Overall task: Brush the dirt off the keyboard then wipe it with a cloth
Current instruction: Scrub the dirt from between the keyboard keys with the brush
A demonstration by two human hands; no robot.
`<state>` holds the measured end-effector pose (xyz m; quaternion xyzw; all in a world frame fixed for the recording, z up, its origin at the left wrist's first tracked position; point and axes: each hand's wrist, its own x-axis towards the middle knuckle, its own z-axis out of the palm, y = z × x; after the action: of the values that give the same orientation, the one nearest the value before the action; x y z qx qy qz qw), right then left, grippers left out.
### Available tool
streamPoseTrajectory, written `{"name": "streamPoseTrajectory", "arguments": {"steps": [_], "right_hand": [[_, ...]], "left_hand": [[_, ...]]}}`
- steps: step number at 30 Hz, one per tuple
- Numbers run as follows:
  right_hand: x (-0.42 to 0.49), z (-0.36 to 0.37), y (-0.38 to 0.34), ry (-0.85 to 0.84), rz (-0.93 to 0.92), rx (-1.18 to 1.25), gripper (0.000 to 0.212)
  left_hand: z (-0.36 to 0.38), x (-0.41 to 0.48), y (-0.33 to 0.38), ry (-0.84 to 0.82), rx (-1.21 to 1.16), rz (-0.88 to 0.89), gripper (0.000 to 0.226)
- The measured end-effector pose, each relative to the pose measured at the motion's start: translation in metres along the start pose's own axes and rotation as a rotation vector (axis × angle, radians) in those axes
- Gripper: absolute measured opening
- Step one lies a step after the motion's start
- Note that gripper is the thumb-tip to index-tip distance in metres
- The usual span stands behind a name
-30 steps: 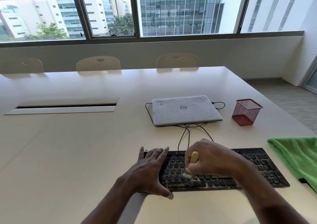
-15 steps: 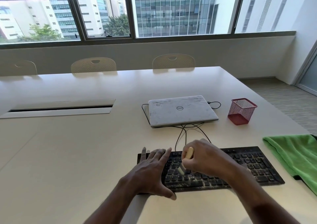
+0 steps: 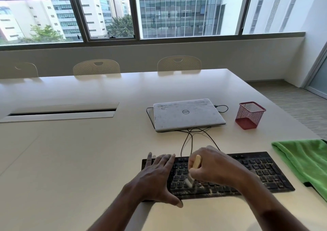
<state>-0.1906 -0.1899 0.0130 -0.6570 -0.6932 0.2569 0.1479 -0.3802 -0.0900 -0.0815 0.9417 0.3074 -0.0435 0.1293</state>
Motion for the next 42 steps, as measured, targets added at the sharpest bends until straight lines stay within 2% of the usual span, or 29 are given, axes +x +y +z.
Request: {"name": "streamPoseTrajectory", "arguments": {"steps": [3, 5, 8, 12, 15, 18, 22, 27, 33, 37, 40, 42], "right_hand": [[-0.002, -0.001, -0.004, -0.07, -0.071, 0.001, 0.009], [-0.004, -0.002, -0.001, -0.114, -0.044, -0.034, 0.008], [-0.006, -0.009, 0.008, -0.081, 0.026, -0.067, 0.009], [-0.007, -0.01, 0.003, -0.068, -0.043, -0.026, 0.007], [-0.009, -0.006, 0.005, -0.068, -0.004, -0.065, 0.011], [-0.01, -0.01, 0.01, -0.022, 0.058, -0.092, 0.019], [-0.008, -0.011, 0.009, 0.138, 0.047, -0.016, 0.014], [-0.006, 0.001, 0.012, -0.012, 0.108, 0.016, 0.013], [-0.005, -0.001, 0.011, 0.184, 0.089, 0.009, 0.016], [-0.007, 0.001, 0.013, 0.05, 0.115, -0.002, 0.015], [-0.01, -0.003, 0.011, 0.069, 0.054, 0.021, 0.016], [-0.012, -0.005, 0.009, 0.002, 0.006, 0.02, 0.015]], "left_hand": [[0.0, 0.002, 0.002, -0.005, 0.001, 0.008, 0.145], [0.001, 0.004, 0.003, -0.004, 0.001, 0.011, 0.145], [0.002, 0.006, 0.004, -0.005, 0.011, 0.015, 0.146], [0.003, 0.009, 0.004, -0.006, 0.025, 0.025, 0.146], [0.002, 0.01, 0.006, -0.011, 0.03, 0.029, 0.147], [0.002, 0.01, 0.006, -0.01, 0.028, 0.03, 0.146], [0.002, 0.011, 0.006, -0.012, 0.031, 0.033, 0.146], [0.002, 0.011, 0.007, -0.014, 0.03, 0.028, 0.146], [0.003, 0.011, 0.007, -0.009, 0.035, 0.025, 0.146], [0.002, 0.011, 0.008, -0.018, 0.04, 0.022, 0.146], [0.001, 0.011, 0.009, -0.029, 0.043, 0.016, 0.146], [0.002, 0.012, 0.008, -0.032, 0.044, 0.018, 0.146]]}}
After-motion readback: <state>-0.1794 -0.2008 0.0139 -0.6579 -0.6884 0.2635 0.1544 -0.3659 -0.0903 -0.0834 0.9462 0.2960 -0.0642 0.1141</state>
